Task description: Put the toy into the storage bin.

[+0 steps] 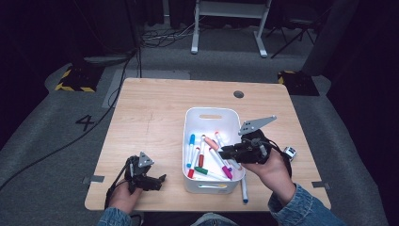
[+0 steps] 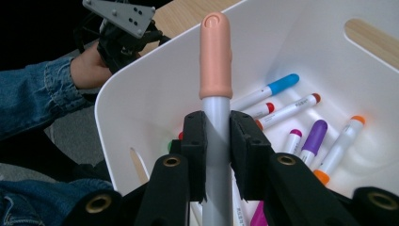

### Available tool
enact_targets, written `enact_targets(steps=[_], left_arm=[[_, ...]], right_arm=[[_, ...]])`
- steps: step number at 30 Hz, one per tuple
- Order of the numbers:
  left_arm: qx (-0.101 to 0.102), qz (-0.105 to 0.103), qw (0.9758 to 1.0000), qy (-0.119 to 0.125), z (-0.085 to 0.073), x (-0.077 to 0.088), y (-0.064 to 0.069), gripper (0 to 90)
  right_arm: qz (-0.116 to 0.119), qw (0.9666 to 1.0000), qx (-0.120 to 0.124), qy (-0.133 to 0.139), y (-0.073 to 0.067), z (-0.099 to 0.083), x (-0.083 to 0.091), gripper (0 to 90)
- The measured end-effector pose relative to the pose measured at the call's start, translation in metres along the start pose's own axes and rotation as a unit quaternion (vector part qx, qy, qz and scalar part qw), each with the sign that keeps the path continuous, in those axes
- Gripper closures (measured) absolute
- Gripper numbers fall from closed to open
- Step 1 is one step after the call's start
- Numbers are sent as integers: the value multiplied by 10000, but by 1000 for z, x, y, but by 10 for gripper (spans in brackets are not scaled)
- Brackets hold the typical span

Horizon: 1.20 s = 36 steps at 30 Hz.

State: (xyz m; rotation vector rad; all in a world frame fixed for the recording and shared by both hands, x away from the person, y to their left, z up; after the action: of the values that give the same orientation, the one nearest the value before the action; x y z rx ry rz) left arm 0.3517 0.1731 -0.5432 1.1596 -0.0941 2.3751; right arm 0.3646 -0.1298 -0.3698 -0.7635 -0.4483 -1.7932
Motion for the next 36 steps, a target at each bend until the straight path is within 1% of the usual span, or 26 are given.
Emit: enact_targets(steps=[2,5,6,8,9,11,12,14,15,16,18,19,20,21,24,25,26,27,28,29,30,31,32,35,36], left_arm=[[0,3,10000,0,0,0,0,0],[1,3,10000,1,0,0,0,0],[1,3,10000,1,0,0,0,0],[0,2,10000,0,0,0,0,0],[0,2,10000,0,0,0,0,0],[2,2,10000,1,0,0,0,0],[-1,0,10000,-1,0,0,0,0],[2,1,10000,1,0,0,0,0],[3,2,10000,1,0,0,0,0],[0,2,10000,1,0,0,0,0],[2,2,10000,1,0,0,0,0],[1,2,10000,0,0,0,0,0],[0,2,10000,1,0,0,0,0],[1,2,10000,2,0,0,0,0],[2,2,10000,1,0,0,0,0],[2,2,10000,1,0,0,0,0],[2,2,10000,1,0,0,0,0],[1,2,10000,1,0,0,0,0],[2,1,10000,1,0,0,0,0],[1,3,10000,1,0,0,0,0],[-2,1,10000,0,0,0,0,0],[-2,1,10000,-1,0,0,0,0],[1,3,10000,0,0,0,0,0],[1,3,10000,1,0,0,0,0],[2,3,10000,1,0,0,0,0]], right_arm=[[38,10000,13,-54,0,-3,-3,771],[87,9998,-42,-168,-1,-8,-6,771],[103,9998,24,-193,0,-9,-8,771],[148,9996,13,-231,-1,-11,-11,771],[157,9994,-61,-304,-2,-12,-12,771],[184,9992,27,-343,-2,-15,-15,771],[186,9990,18,-398,-2,-16,-18,771],[196,9990,3,-410,-2,-17,-18,771],[208,9985,34,-502,-1,-20,-22,770],[208,9985,34,-502,-1,-20,-22,770],[231,9980,49,-591,-2,-21,-24,770],[251,9973,56,-693,-3,-22,-28,770],[251,9973,56,-693,-3,-22,-28,770],[258,9965,87,-791,-4,-23,-31,769],[221,9961,102,-846,-4,-23,-32,769],[238,9957,183,-874,-4,-22,-34,764],[238,9957,183,-874,-4,-22,-34,764],[253,9949,207,-958,-4,-22,-34,747],[254,9955,224,-881,-5,-21,-35,653],[230,9958,147,-876,-5,-21,-34,600],[190,9963,87,-836,-5,-20,-33,564],[196,9967,42,-781,-5,-20,-32,548],[170,9973,94,-708,-4,-19,-31,528],[131,9987,-13,-501,-2,-17,-25,496],[85,9989,-18,-452,-1,-17,-22,489]])
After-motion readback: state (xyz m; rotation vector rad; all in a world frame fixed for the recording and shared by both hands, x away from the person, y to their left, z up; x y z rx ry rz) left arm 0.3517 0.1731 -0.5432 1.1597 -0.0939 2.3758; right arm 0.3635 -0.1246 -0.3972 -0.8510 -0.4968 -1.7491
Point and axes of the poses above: each handheld gripper's, and its own axes: x roughly backward along the jaws, z roughly out of its top, y roughly to its right, the point moved 5 cm from there along -x, roughly forward along the jaws, and after that the axes turned 11 degrees about x, right-handed, at the moved point
